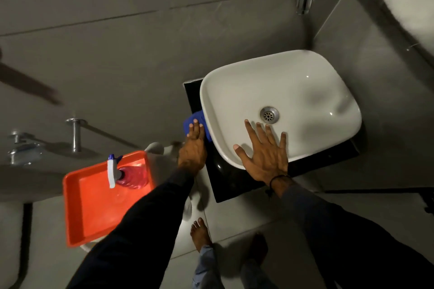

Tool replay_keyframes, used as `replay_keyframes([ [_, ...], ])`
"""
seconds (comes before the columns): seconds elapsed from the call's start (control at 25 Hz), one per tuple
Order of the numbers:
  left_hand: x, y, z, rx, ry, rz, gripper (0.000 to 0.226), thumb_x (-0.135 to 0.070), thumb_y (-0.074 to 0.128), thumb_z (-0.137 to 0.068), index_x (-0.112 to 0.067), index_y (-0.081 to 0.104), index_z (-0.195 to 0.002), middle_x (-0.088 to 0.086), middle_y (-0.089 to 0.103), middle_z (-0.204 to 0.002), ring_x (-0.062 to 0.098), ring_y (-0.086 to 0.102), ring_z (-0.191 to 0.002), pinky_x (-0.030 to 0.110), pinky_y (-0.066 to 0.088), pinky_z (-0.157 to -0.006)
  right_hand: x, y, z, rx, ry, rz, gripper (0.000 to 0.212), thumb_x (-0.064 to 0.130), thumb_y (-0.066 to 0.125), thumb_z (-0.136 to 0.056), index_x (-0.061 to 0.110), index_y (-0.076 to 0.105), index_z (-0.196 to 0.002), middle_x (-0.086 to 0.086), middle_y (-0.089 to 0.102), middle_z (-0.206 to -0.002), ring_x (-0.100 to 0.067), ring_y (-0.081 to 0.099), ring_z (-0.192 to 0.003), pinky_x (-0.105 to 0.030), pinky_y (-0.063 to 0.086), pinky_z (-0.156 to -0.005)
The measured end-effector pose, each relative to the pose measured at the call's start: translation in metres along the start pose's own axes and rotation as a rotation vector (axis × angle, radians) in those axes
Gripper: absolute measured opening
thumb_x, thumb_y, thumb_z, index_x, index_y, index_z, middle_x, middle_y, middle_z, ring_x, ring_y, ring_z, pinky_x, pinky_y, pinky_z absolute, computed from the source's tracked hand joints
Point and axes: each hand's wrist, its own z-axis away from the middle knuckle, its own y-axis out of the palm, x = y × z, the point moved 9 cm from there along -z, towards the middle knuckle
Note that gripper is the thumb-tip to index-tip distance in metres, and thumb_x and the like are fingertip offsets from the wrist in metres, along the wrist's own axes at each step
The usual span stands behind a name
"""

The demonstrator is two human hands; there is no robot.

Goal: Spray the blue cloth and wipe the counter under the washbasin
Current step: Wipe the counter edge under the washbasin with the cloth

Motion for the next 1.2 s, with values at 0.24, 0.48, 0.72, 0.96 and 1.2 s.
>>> replay_keyframes([
  [0.24, -0.021, 0.059, 0.101, 0.019, -0.059, 0.043, 0.082, -0.014, 0.047, -0.102, -0.018, -0.006, -0.165, 0.003, -0.017, -0.173, 0.025, -0.007, -0.162, 0.041, 0.031, -0.128, 0.002, -0.001, 0.001, 0.053, -0.028, -0.030, 0.081, 0.076, 0.021, -0.087, 0.041, -0.002, -0.156, -0.004, 0.022, -0.167, -0.032, 0.020, -0.155, -0.066, 0.007, -0.121],
  [0.48, -0.050, 0.092, 0.163, -0.031, -0.081, -0.054, 0.073, -0.006, 0.038, -0.104, -0.015, -0.001, -0.165, 0.007, -0.011, -0.174, 0.024, -0.008, -0.162, 0.037, 0.003, -0.132, 0.003, -0.004, 0.007, 0.130, -0.065, -0.053, 0.074, 0.068, 0.026, -0.094, 0.042, -0.005, -0.157, -0.006, 0.016, -0.168, -0.032, 0.012, -0.156, -0.063, 0.003, -0.123],
  [0.72, -0.062, 0.088, 0.178, 0.036, 0.022, -0.091, 0.072, -0.004, 0.036, -0.103, -0.015, 0.001, -0.165, 0.005, -0.009, -0.174, 0.023, -0.007, -0.162, 0.034, 0.000, -0.131, -0.003, -0.059, 0.054, -0.255, -0.170, -0.315, 0.058, 0.054, 0.048, -0.092, 0.023, 0.046, -0.141, -0.005, 0.058, -0.140, -0.026, 0.051, -0.130, -0.044, 0.034, -0.112],
  [0.96, -0.025, 0.039, 0.175, 0.000, 0.134, -0.075, 0.068, -0.009, 0.040, -0.103, -0.014, 0.011, -0.165, 0.004, 0.004, -0.174, 0.022, 0.005, -0.163, 0.035, 0.010, -0.133, 0.006, -0.024, 0.136, -0.268, -0.272, -0.295, 0.021, 0.035, 0.051, -0.094, 0.021, 0.063, -0.105, 0.002, 0.064, -0.104, -0.023, 0.060, -0.096, -0.036, 0.044, -0.084],
  [1.2, -0.037, -0.038, 0.121, -0.109, 0.309, -0.114, 0.064, -0.033, 0.030, -0.110, -0.012, 0.005, -0.165, 0.007, -0.006, -0.174, 0.026, -0.007, -0.162, 0.039, 0.001, -0.133, 0.083, 0.069, 0.148, 0.091, -0.296, -0.086, 0.067, 0.033, 0.046, -0.098, 0.003, 0.028, -0.155, -0.017, 0.030, -0.162, -0.031, 0.025, -0.153, -0.045, 0.017, -0.127],
])
